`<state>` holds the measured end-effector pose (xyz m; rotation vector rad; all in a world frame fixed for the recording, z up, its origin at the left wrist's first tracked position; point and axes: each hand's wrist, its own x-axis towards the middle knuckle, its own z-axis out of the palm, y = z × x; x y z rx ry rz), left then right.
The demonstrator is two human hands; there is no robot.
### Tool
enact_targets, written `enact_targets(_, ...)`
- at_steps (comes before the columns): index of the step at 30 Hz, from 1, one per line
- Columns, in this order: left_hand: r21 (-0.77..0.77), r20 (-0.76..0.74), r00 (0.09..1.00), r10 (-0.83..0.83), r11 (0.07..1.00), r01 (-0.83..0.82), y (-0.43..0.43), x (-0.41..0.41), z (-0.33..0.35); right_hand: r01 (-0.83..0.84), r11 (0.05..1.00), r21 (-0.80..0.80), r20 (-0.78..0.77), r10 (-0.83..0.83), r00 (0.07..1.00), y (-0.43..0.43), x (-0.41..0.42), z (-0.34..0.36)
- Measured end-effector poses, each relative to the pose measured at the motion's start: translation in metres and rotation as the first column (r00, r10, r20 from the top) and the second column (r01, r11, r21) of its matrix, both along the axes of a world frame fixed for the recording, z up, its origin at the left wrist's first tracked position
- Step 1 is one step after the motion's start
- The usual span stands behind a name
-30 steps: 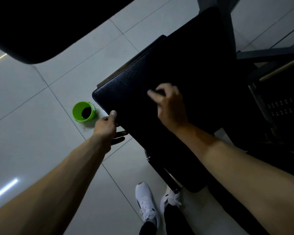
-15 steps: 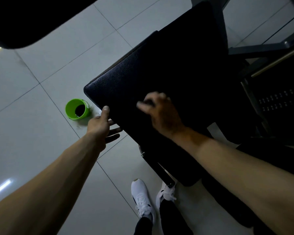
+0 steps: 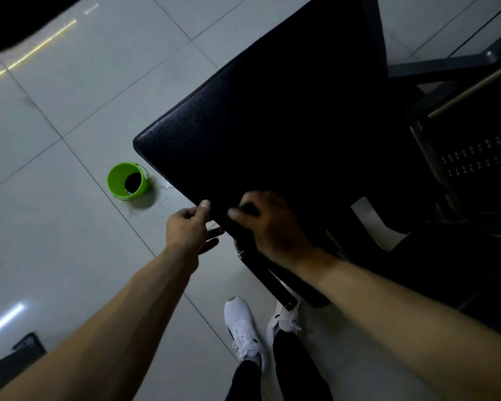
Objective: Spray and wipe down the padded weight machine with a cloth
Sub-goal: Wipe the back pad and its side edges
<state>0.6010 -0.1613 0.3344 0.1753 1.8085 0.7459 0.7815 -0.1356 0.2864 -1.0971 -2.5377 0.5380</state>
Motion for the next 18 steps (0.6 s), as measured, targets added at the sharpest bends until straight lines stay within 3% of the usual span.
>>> enact_targets(2, -0.001, 0.010, 1.000, -0.010, 1.000, 0.010, 0.000, -0.001, -0.005, 0.219, 0.975, 0.018, -0.068, -0.218, 0.974, 0.046, 0.007, 0.008)
enact_targets(4, 0.013, 0.043, 0.999, -0.017, 1.000, 0.016, -0.004, -0.003, -0.006, 0.513, 0.857, -0.043, -0.144, -0.513, 0.846, 0.083, 0.013, 0.012)
enact_targets(6, 0.015, 0.051, 0.999, -0.012, 1.000, 0.011, -0.004, -0.003, -0.007, 0.647, 0.752, -0.129, -0.188, -0.659, 0.729, 0.085, 0.006, 0.012)
enact_targets(8, 0.010, 0.040, 0.999, 0.000, 1.000, 0.000, -0.002, -0.002, -0.008, 0.552, 0.830, -0.080, -0.152, -0.557, 0.816, 0.047, -0.007, 0.007)
enact_targets(11, 0.009, 0.007, 1.000, 0.018, 1.000, -0.018, -0.001, 0.001, -0.009, 0.208, 0.976, -0.060, -0.017, -0.209, 0.978, -0.036, -0.006, -0.007)
enact_targets(14, 0.023, 0.000, 0.999, 0.035, 0.999, -0.035, -0.005, 0.003, -0.008, -0.032, 0.998, -0.059, 0.025, 0.033, 0.999, -0.060, 0.018, -0.018)
enact_targets(16, 0.030, 0.003, 0.998, 0.056, 0.998, -0.056, -0.010, 0.008, -0.010, -0.030, 0.999, -0.020, 0.015, 0.030, 0.999, -0.033, 0.031, -0.013)
enact_targets(18, 0.034, 0.028, 0.999, 0.034, 0.999, -0.035, -0.018, 0.015, -0.012, 0.159, 0.987, 0.014, -0.052, -0.158, 0.986, 0.010, 0.039, -0.006)
